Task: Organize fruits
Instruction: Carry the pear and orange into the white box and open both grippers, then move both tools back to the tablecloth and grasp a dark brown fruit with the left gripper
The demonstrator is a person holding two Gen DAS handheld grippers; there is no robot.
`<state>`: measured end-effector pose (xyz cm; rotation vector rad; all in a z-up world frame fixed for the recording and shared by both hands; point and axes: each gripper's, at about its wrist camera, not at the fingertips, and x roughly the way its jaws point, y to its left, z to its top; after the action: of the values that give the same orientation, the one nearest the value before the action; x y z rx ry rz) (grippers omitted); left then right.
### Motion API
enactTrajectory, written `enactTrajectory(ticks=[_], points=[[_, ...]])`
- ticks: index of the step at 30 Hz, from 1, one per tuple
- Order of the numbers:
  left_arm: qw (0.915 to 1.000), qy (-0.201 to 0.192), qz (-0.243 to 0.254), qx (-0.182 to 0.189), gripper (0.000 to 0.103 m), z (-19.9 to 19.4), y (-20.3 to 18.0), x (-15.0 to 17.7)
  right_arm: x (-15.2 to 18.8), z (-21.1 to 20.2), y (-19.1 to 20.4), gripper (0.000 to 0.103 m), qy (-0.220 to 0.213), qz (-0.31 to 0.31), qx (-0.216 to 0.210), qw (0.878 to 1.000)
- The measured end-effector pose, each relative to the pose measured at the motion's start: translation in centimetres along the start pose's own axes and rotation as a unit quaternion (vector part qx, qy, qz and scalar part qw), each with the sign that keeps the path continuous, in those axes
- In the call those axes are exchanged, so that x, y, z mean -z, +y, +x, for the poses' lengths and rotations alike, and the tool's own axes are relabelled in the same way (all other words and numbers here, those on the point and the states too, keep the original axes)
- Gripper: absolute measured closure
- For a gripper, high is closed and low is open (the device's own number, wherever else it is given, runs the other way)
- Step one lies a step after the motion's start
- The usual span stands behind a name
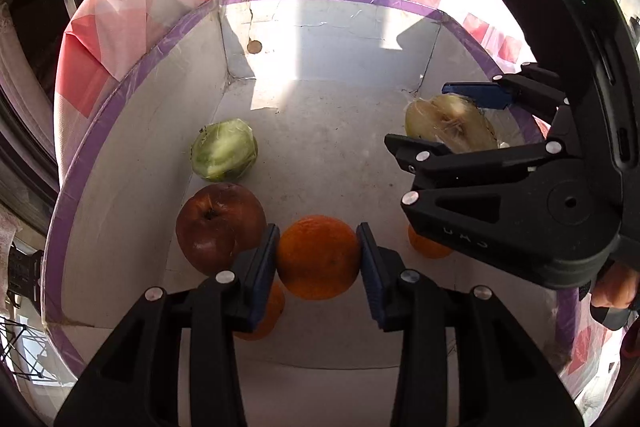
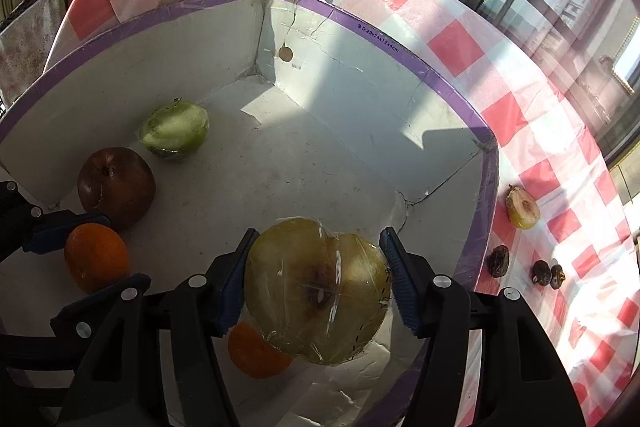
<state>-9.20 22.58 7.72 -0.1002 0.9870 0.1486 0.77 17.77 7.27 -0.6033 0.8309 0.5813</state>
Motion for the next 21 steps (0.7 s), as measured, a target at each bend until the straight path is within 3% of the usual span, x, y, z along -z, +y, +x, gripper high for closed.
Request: enactTrajectory(ticks=[1, 6, 14, 17, 19, 21], points=[[1.0000, 0.000, -0.001, 0.000, 0.059, 0.0, 0.0, 0.0, 0.0, -0.1, -0.1, 0.041, -0.002, 0.005, -0.004, 1.000], [0.9999, -0.011, -0.010, 0.001, 0.029, -0.7, 0.0, -0.1, 0.0, -0.3, -0.6, 0.041, -0.016, 0.026, -0.011, 0.999], [0.9994, -0.024, -0.015, -0.020, 0.018, -1.0, -0.2, -0.1, 0.1, -0.8, -1.2, 0.041, -0.042, 0.049, -0.023, 0.998], [0.9989, -0.037, -0.019, -0.021, 0.005, -1.6, 0.0, 0.1, 0.6, -1.8, -1.0, 0.036, -0.083, 0.054, 0.003, 0.995], [0.9990, -0.037, -0.019, -0.016, 0.003, -1.8, 0.0, 0.3, 1.4, -3.0, -1.4, 0.028, -0.124, 0.076, 0.000, 0.989], [0.9990, -0.037, -0.019, -0.018, 0.003, -1.7, 0.1, 0.5, 2.5, -4.8, -2.4, 0.028, -0.176, 0.113, -0.012, 0.978]])
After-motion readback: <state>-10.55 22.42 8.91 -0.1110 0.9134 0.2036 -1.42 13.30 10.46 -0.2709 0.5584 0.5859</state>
